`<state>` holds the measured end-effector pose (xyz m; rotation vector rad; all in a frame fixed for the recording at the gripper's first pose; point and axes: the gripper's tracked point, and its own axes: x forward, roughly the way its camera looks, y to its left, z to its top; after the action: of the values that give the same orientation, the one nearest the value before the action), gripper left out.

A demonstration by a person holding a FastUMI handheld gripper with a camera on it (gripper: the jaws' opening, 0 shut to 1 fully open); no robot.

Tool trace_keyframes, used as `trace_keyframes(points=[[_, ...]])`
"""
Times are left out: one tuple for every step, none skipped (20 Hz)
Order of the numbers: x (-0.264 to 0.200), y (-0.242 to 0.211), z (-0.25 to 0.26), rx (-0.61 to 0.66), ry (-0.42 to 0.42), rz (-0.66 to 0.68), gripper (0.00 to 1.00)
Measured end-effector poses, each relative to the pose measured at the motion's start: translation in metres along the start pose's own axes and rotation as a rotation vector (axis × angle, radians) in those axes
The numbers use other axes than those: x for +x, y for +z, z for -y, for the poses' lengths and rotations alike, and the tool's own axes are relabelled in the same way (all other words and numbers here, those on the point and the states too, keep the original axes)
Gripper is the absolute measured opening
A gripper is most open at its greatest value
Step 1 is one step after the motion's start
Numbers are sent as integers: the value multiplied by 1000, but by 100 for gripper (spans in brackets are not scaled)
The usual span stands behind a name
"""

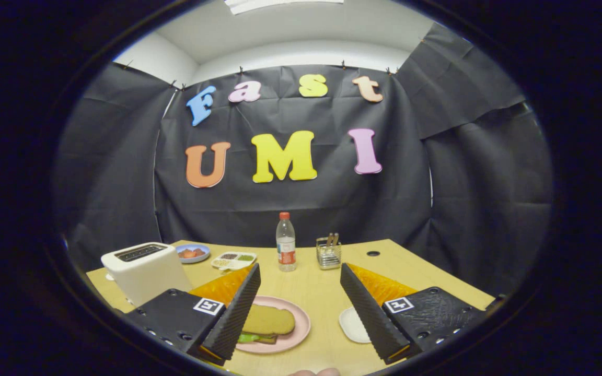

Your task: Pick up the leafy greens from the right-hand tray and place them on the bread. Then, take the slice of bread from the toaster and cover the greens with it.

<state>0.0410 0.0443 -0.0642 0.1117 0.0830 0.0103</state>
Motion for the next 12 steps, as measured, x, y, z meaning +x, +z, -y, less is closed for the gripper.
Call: trace_keyframes(points=[[-9, 11, 6, -4, 4, 18, 95], [-19, 23, 10, -8, 14, 41, 95], [-28, 35, 17, -10, 18, 65, 95], [-37, 47, 24, -17, 14, 89, 95], [-44, 56, 30, -28, 9, 109, 95], [-52, 64, 36, -40, 1, 127, 95], [-58, 69, 41, -51, -8, 137, 95], [-64, 75, 46, -50, -16, 144, 95], [-67, 76, 45, -47, -15, 144, 95], [-69, 76, 45, -44, -9, 138, 95], [-71, 76, 45, -43, -6, 134, 95], [-73, 77, 45, -41, -5, 134, 95]])
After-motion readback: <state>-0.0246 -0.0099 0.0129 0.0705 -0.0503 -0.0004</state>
